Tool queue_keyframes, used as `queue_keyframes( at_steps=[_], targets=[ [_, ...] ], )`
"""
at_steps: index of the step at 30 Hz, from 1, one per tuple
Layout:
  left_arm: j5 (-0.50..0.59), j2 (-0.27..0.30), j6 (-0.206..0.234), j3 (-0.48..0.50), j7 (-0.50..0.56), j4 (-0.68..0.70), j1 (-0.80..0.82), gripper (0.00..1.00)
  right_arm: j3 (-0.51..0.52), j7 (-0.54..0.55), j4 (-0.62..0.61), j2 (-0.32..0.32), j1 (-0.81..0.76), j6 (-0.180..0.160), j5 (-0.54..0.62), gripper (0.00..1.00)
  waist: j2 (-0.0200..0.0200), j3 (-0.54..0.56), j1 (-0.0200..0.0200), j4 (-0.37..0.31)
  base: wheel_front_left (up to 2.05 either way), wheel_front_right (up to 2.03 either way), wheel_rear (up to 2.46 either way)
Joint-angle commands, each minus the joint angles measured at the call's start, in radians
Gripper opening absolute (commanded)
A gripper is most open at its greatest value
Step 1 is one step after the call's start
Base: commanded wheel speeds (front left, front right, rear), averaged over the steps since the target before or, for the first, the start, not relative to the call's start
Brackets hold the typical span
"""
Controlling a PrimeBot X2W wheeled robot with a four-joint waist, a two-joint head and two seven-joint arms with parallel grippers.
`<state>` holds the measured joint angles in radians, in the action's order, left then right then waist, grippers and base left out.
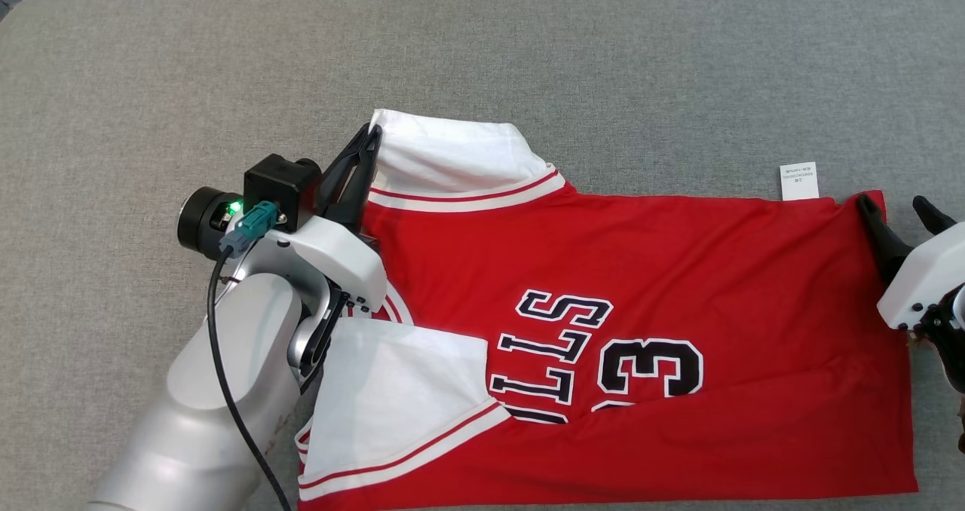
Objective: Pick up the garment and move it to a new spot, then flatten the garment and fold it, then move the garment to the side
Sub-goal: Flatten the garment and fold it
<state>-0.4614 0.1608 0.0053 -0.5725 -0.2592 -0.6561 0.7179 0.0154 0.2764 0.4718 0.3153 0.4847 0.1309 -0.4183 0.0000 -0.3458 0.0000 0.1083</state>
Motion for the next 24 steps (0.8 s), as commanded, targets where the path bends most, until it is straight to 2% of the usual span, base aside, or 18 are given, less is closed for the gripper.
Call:
queue_keyframes(
  at_steps=[1, 15, 16, 17, 24],
  targets=[
    [-0.004, 0.012, 0.008, 0.001, 0.002, 0.010, -0.014, 0.00, -0.009, -0.009, 0.015, 0.010, 0.014, -0.001, -0.006, 1.00, 0.0000, -0.002, 0.0000, 0.002, 0.00, 0.00, 0.00],
    [-0.015, 0.039, 0.029, -0.009, 0.037, 0.083, -0.043, 0.00, -0.113, -0.085, 0.140, 0.036, 0.055, -0.001, -0.041, 1.00, 0.0000, -0.008, 0.0000, 0.012, 0.00, 0.00, 0.00],
    [-0.014, 0.040, 0.030, -0.010, 0.041, 0.086, -0.046, 0.00, -0.126, -0.092, 0.144, 0.038, 0.055, -0.001, -0.045, 0.40, 0.0000, -0.006, 0.0000, 0.012, 0.00, 0.00, 0.00],
    [-0.015, 0.041, 0.031, -0.011, 0.043, 0.089, -0.048, 0.00, -0.141, -0.098, 0.147, 0.042, 0.055, -0.001, -0.051, 0.00, 0.0000, -0.005, 0.0000, 0.012, 0.00, 0.00, 0.00],
    [-0.021, 0.051, 0.041, -0.017, 0.060, 0.104, -0.063, 0.00, -0.172, -0.221, 0.176, 0.059, 0.057, -0.001, -0.066, 0.00, 0.0000, 0.016, 0.0000, 0.011, 0.00, 0.00, 0.00]
  ],
)
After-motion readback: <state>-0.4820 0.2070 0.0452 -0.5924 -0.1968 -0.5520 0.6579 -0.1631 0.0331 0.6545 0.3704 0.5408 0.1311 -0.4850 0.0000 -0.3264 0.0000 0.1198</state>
